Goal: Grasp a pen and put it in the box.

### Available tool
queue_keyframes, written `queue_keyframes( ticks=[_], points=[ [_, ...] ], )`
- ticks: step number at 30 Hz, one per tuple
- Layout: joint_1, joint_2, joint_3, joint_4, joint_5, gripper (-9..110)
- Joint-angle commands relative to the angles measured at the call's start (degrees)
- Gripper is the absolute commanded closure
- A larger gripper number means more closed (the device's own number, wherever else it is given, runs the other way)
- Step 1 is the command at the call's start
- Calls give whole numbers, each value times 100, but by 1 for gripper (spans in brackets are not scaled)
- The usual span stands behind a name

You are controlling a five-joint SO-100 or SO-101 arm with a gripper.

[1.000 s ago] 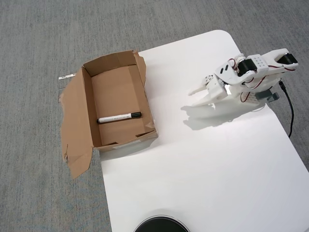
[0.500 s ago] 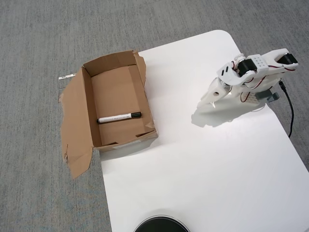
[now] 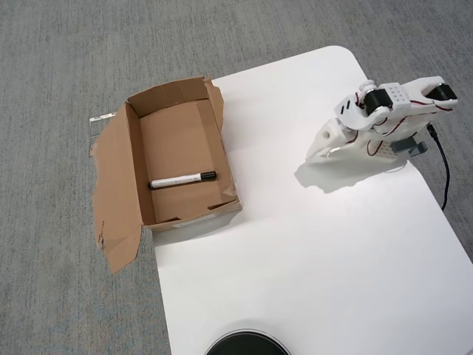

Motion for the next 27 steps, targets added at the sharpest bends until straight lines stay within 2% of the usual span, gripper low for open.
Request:
queue_keyframes(
  ticks=[1,6,11,27],
  points=[
    [75,352,154,527,207,83],
    [83,352,145,580,215,86],
    [180,352,145,580,224,102],
    [171,352,145,562,154,100]
  ],
)
